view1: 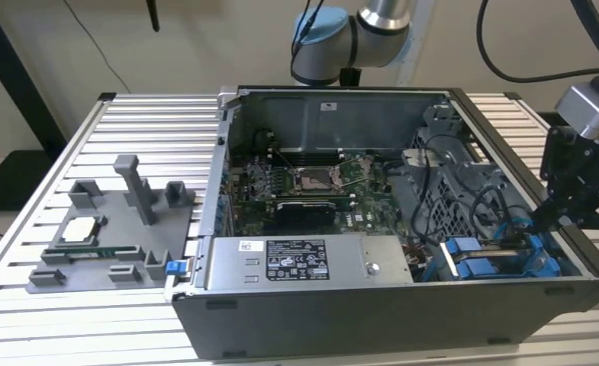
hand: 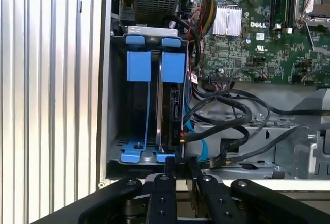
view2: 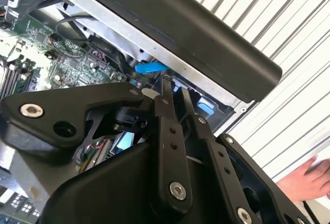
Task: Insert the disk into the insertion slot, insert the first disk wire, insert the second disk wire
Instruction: 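Insert the second disk wire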
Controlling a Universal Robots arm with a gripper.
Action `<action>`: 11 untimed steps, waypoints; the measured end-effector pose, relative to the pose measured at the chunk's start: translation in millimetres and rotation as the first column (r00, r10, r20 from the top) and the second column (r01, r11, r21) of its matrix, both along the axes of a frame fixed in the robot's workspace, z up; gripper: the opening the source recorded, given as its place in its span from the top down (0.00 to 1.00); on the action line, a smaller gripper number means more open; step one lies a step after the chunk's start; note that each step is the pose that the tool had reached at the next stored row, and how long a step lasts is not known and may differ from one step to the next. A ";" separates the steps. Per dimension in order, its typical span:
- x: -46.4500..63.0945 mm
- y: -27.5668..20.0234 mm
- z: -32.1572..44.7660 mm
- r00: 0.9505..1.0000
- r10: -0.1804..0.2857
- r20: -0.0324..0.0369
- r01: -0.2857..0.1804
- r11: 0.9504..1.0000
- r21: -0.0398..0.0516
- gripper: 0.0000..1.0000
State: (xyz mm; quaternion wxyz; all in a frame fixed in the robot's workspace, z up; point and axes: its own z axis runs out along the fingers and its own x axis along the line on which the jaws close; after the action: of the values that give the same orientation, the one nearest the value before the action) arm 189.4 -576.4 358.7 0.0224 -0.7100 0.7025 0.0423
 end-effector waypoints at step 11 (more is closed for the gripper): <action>-1.4 0.1 -1.3 0.999 -0.033 -0.001 0.033 0.999 0.006 1.00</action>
State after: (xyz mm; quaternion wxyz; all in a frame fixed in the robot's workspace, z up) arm 188.0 -576.3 357.4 0.0249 -0.6981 0.7142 0.0443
